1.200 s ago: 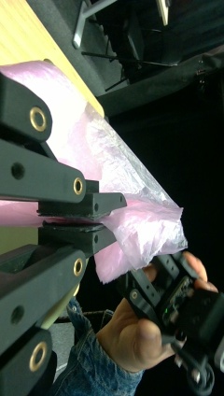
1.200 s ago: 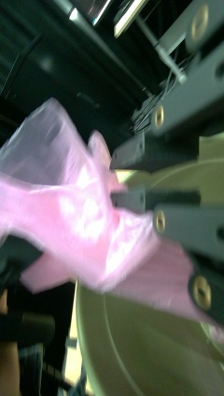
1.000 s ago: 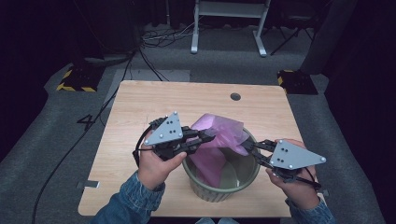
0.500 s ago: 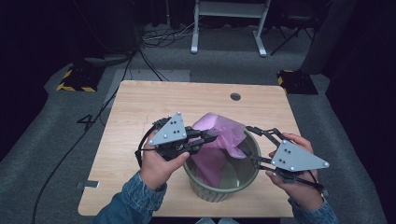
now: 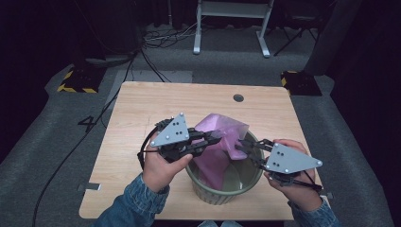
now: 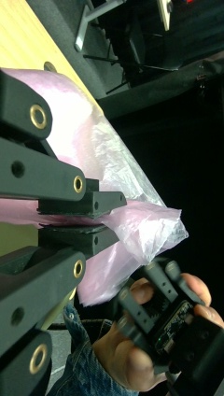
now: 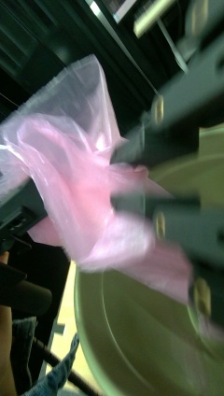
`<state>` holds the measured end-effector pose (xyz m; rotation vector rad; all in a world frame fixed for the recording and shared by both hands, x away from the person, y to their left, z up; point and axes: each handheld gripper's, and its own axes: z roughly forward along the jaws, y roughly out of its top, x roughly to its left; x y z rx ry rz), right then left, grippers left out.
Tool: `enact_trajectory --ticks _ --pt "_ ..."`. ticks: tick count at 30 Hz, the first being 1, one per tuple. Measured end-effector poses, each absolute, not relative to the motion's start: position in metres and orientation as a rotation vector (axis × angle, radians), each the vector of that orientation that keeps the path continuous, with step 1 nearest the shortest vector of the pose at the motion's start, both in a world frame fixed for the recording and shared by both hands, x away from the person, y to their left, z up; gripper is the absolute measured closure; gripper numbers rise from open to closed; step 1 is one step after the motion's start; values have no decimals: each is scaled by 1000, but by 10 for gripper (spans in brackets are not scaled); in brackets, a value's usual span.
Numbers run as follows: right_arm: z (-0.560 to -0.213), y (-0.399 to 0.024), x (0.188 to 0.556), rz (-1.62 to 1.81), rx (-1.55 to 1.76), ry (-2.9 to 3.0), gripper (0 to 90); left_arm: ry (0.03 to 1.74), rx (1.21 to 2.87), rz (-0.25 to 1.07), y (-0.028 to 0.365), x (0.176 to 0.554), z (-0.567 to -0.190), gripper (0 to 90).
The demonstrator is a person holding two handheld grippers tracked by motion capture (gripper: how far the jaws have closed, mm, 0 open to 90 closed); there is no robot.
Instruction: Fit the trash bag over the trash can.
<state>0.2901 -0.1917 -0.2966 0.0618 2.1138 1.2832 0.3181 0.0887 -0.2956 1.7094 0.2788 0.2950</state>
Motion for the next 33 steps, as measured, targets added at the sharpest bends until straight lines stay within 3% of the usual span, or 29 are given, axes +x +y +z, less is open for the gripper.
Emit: enact_trajectory --ticks 9,33 --pt "-300 -212 286 1364 209 2207 900 332 1683 371 107 322 -295 896" --pt "-334 -280 237 1407 508 2374 900 521 1693 506 142 348 -320 899"
